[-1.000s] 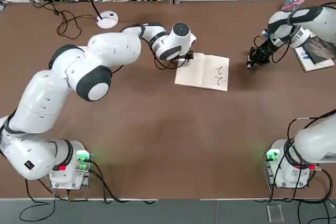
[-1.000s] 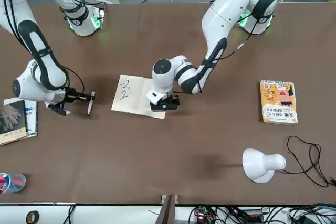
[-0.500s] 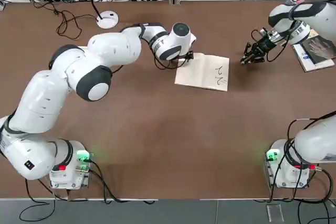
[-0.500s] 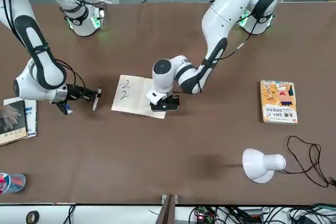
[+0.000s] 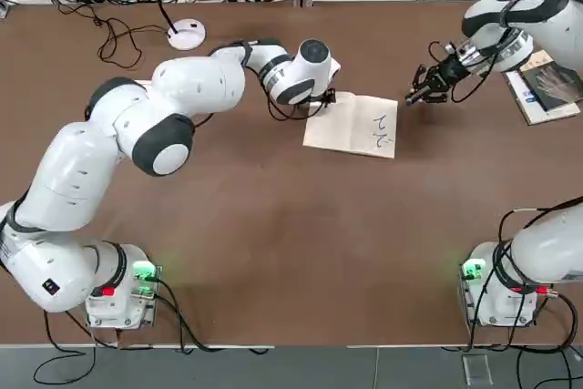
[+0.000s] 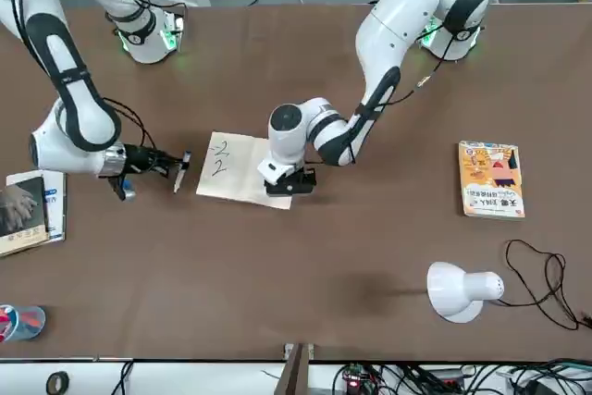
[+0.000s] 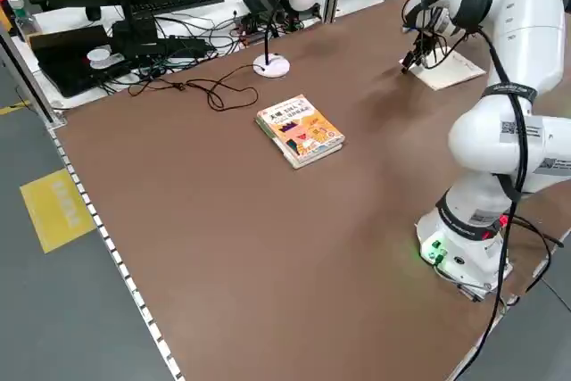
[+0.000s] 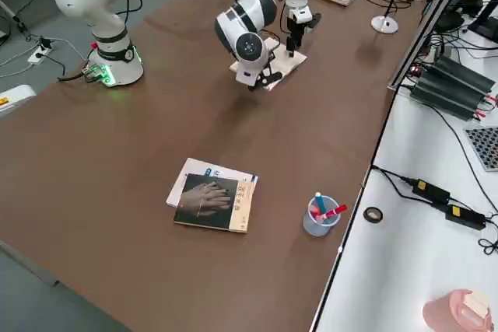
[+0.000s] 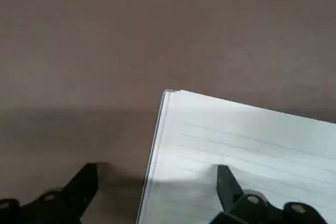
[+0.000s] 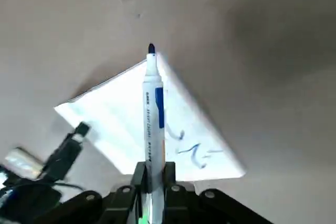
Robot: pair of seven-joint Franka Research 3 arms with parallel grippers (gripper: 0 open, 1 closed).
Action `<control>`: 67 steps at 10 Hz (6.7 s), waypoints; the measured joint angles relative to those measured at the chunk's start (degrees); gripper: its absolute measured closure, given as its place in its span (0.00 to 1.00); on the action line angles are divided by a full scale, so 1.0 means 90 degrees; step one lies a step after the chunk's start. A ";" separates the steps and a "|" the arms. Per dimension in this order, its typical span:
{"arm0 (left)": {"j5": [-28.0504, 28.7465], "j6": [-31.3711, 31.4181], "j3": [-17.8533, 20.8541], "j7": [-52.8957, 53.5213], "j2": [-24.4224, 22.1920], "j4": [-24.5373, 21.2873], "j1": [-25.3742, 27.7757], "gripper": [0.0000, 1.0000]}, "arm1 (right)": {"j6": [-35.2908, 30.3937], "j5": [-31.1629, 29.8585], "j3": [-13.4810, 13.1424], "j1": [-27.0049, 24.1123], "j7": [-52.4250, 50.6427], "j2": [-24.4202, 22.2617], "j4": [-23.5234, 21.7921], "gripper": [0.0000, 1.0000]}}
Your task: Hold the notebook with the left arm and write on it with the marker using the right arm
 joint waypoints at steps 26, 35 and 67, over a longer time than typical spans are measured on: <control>0.0004 0.0000 0.0002 0.0035 0.0000 0.0001 0.0000 0.00 | -0.2208 0.2985 0.0039 0.0175 0.0320 0.0462 -0.0748 0.83; 0.0005 0.0000 0.0003 0.0074 0.0000 0.0003 0.0001 0.00 | -0.2157 0.3021 0.0016 0.0452 -0.0424 0.0609 -0.1168 0.83; 0.0005 0.0000 0.0005 0.0091 0.0000 0.0005 0.0001 0.00 | -0.3655 0.3377 -0.0005 -0.0020 0.0902 0.0690 -0.1175 0.83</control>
